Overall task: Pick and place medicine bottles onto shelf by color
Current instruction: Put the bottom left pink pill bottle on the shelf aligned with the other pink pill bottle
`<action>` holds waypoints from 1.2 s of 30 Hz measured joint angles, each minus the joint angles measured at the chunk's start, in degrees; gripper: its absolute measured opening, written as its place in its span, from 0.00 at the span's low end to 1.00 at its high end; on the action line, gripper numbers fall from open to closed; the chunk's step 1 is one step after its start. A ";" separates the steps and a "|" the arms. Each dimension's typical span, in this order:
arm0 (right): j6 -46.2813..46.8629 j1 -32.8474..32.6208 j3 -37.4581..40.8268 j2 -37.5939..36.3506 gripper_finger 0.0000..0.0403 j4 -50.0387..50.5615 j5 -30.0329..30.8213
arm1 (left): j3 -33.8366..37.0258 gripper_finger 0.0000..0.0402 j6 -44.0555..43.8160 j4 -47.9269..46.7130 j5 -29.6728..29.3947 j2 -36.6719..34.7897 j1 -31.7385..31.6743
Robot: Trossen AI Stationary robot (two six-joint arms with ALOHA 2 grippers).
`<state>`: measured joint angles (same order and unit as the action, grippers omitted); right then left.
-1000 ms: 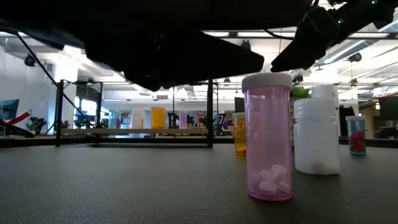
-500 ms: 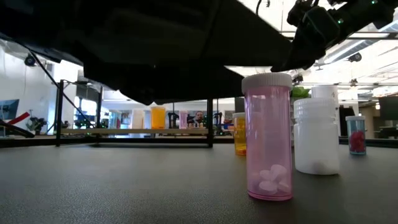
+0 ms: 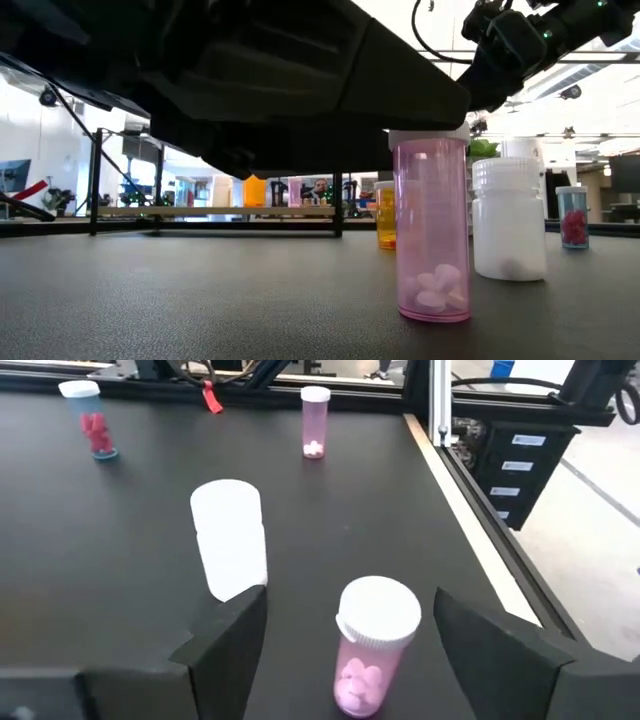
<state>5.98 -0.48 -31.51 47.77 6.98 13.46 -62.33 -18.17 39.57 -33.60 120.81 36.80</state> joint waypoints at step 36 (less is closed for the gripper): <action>0.00 -0.01 0.00 0.00 0.55 -0.01 0.01 | 0.04 0.26 2.51 -1.07 6.61 -0.07 -1.55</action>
<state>5.98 -0.49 -31.51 47.77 6.97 13.47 -62.28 -15.66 38.50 -26.98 120.75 35.24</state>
